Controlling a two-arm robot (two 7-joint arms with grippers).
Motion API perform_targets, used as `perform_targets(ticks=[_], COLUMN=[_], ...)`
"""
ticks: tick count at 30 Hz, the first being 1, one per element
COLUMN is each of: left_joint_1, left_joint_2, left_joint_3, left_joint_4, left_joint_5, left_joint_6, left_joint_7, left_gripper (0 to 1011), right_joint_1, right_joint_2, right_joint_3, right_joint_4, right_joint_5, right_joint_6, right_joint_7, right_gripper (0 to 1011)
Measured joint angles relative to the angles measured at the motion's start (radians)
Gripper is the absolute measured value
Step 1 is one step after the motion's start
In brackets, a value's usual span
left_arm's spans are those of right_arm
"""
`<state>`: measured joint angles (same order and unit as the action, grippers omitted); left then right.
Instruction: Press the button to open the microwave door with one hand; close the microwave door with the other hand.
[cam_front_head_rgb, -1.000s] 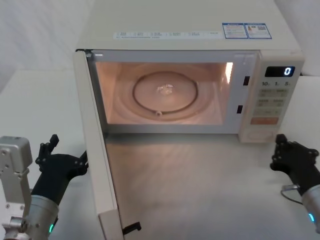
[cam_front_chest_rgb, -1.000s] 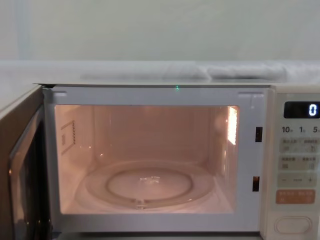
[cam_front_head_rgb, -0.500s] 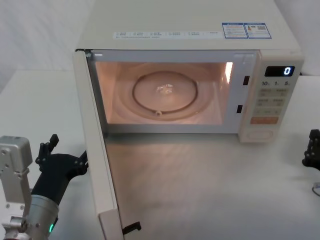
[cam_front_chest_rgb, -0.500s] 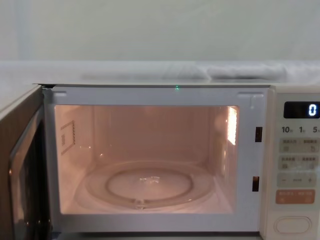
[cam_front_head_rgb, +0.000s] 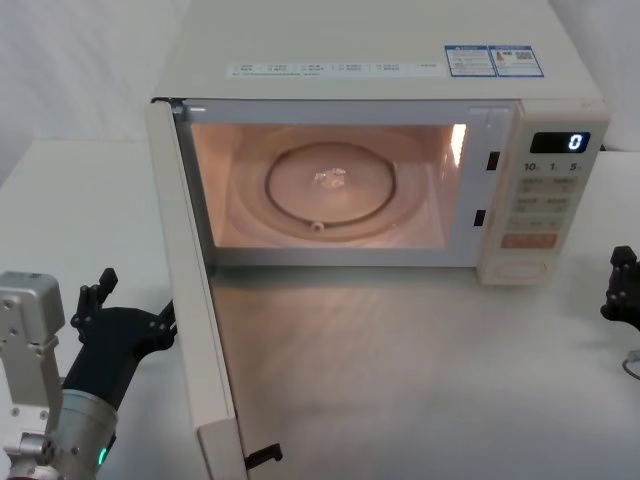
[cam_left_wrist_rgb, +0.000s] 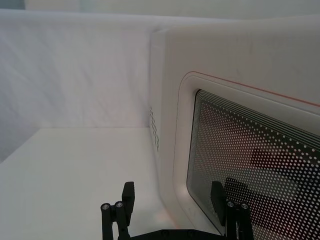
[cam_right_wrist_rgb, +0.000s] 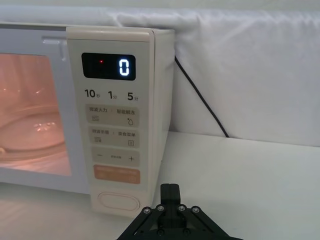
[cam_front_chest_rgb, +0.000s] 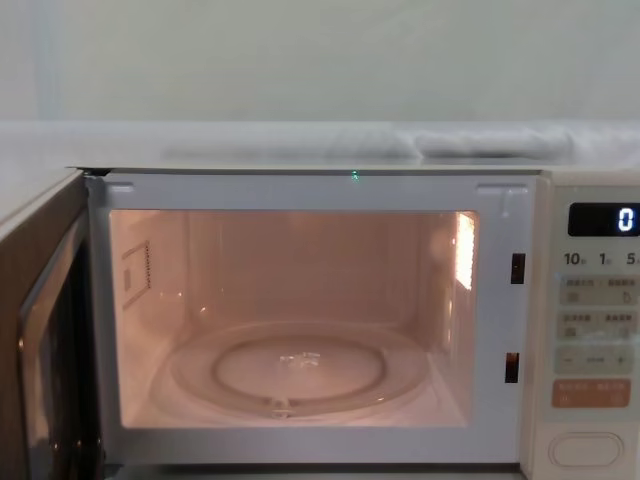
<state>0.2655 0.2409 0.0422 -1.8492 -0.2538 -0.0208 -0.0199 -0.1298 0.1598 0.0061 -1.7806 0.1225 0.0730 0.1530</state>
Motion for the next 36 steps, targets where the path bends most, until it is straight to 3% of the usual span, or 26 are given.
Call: perform_targets(ticks=[9, 19, 26, 36], left_joint_1=[0.000, 0.000, 0.000, 0.000], left_joint_2=[0.000, 0.000, 0.000, 0.000], left_joint_3=[0.000, 0.000, 0.000, 0.000], left_joint_4=[0.000, 0.000, 0.000, 0.000], left_joint_5=[0.000, 0.000, 0.000, 0.000], left_joint_6=[0.000, 0.000, 0.000, 0.000], left_joint_7=[0.000, 0.000, 0.000, 0.000], left_gripper=[1001, 1001, 1001, 1001], right_joint_1=[-0.016, -0.014, -0.013, -0.012], right_joint_2=[0.042, 0.037, 0.036, 0.035], right_joint_3=[0.005, 0.005, 0.006, 0.006], right_joint_4=[0.002, 0.002, 0.002, 0.002], right_joint_5=[0.066, 0.062, 0.058, 0.055], right_joint_6=[-0.026, -0.024, -0.022, -0.020], right_joint_7=[0.062, 0.057, 0.055, 0.052], right_gripper=[0, 0, 153, 484])
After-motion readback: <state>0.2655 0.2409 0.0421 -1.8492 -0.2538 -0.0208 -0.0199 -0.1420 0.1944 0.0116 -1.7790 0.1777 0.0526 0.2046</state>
